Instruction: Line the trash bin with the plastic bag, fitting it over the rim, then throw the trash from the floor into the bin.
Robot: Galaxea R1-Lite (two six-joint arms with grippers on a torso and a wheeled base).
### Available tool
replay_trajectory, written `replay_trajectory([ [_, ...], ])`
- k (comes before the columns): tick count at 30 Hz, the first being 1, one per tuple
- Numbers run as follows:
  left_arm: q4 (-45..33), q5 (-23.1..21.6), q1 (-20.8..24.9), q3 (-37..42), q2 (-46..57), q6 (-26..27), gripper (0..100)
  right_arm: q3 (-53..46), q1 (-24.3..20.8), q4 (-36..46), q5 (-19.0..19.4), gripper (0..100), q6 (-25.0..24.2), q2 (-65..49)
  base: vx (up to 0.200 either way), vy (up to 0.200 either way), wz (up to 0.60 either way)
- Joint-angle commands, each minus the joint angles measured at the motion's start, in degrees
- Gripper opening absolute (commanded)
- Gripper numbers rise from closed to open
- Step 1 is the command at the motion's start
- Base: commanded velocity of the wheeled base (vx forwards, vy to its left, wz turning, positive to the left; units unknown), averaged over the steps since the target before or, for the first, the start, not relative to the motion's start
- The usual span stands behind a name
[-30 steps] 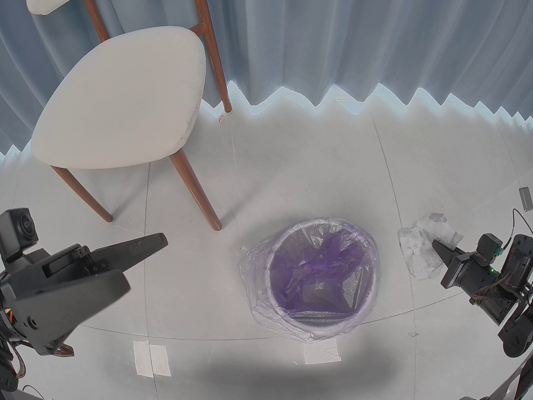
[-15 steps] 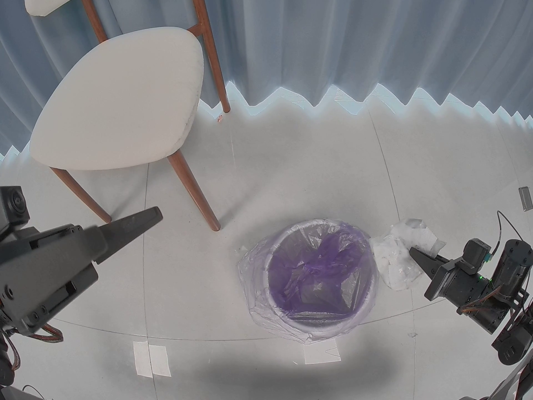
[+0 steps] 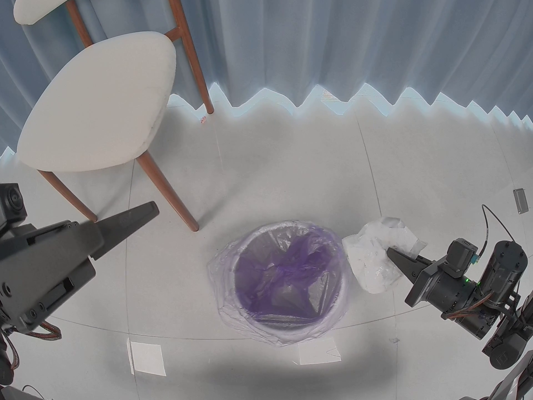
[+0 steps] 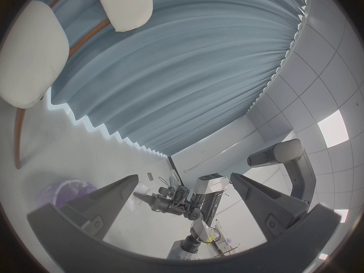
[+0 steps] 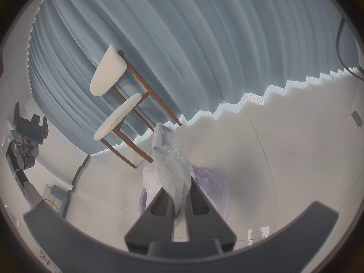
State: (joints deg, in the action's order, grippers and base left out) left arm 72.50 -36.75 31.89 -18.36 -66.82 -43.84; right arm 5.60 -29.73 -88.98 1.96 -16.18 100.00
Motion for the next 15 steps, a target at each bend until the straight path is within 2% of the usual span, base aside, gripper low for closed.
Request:
replay_trajectory([
  [1, 0.3, 0.2, -0.6, 0.3, 0.6, 1.2, 100, 1.4, -2.3, -1.0, -0.3, 0, 0.0, 1.6, 0.0, 0.0, 0.0],
  [8, 0.2, 0.0, -2.1, 0.4, 2.3, 2.2, 100, 4.7, -7.1, -1.0, -5.0, 0, 0.1, 4.3, 0.0, 0.0, 0.0],
  [15, 0.1, -0.3, -2.0, 0.5, 3.9, 2.2, 100, 8.1, -11.7, -1.0, -6.9, 0, 0.1, 7.1, 0.0, 0.0, 0.0],
])
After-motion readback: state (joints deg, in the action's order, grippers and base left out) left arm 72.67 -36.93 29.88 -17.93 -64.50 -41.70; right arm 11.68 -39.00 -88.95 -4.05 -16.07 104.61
